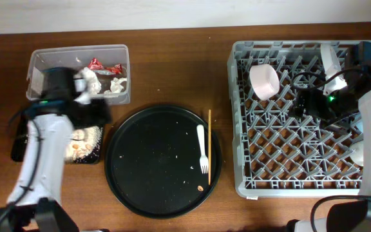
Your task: Sort waste into correct bins and load items into the dishwasher rack
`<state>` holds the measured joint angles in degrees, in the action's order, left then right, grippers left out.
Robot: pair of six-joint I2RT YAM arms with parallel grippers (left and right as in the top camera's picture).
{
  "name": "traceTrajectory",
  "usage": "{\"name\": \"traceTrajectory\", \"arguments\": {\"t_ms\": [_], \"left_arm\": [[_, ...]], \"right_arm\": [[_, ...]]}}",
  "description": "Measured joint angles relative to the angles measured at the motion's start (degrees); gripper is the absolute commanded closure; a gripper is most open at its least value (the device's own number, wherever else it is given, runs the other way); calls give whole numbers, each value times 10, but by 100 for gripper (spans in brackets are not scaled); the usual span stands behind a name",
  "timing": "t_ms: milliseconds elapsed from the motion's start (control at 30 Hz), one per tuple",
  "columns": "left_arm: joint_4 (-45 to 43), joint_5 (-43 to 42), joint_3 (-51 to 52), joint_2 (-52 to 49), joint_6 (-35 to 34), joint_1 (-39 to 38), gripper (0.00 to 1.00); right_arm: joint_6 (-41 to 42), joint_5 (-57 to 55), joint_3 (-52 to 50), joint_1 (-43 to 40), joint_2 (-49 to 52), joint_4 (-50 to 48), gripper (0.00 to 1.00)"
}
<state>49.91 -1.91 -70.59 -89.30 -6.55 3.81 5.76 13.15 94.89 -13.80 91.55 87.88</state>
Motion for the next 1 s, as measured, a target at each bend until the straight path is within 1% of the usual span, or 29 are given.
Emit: {"name": "traceTrajectory", "arguments": {"t_ms": [67, 100, 133, 167, 200, 233, 300, 333, 500, 700, 800, 833, 867, 900, 1000], "left_arm": [[42, -26, 1, 1, 23, -166, 19], [43, -22, 9, -1, 40, -229, 20], [42, -22, 21, -9, 58, -308, 23], [42, -28, 31, -23, 78, -379, 23], [43, -32, 41, -44, 102, -433, 23], [43, -33, 44, -73, 134, -473, 23], [43, -31, 45, -106, 173, -518, 23], [43, -31, 45, -127, 181, -538, 23], [31, -70, 45, -147, 190, -556, 23], [12, -72, 46, -156, 190, -556, 23], [2, -56, 45, -180, 179, -557, 23], [2, -55, 44, -181, 178, -557, 30], [2, -53, 42, -183, 172, -558, 41], [0, -48, 40, -186, 164, -558, 56], [-7, -34, 36, -191, 153, -556, 58]], "right_arm": [[0, 0, 0, 0, 0, 0, 7], [0, 0, 0, 0, 0, 0, 7], [0, 0, 0, 0, 0, 0, 7], [0, 0, 0, 0, 0, 0, 7], [0, 0, 0, 0, 0, 0, 7], [0, 0, 0, 0, 0, 0, 7], [-1, 0, 0, 0, 0, 0, 7], [-2, 0, 0, 0, 0, 0, 7], [-2, 0, 0, 0, 0, 0, 7], [-2, 0, 0, 0, 0, 0, 7], [-2, 0, 0, 0, 0, 0, 7], [-2, 0, 0, 0, 0, 0, 7], [-2, 0, 0, 0, 0, 0, 7], [-2, 0, 0, 0, 0, 0, 7], [-2, 0, 0, 0, 0, 0, 7]]}}
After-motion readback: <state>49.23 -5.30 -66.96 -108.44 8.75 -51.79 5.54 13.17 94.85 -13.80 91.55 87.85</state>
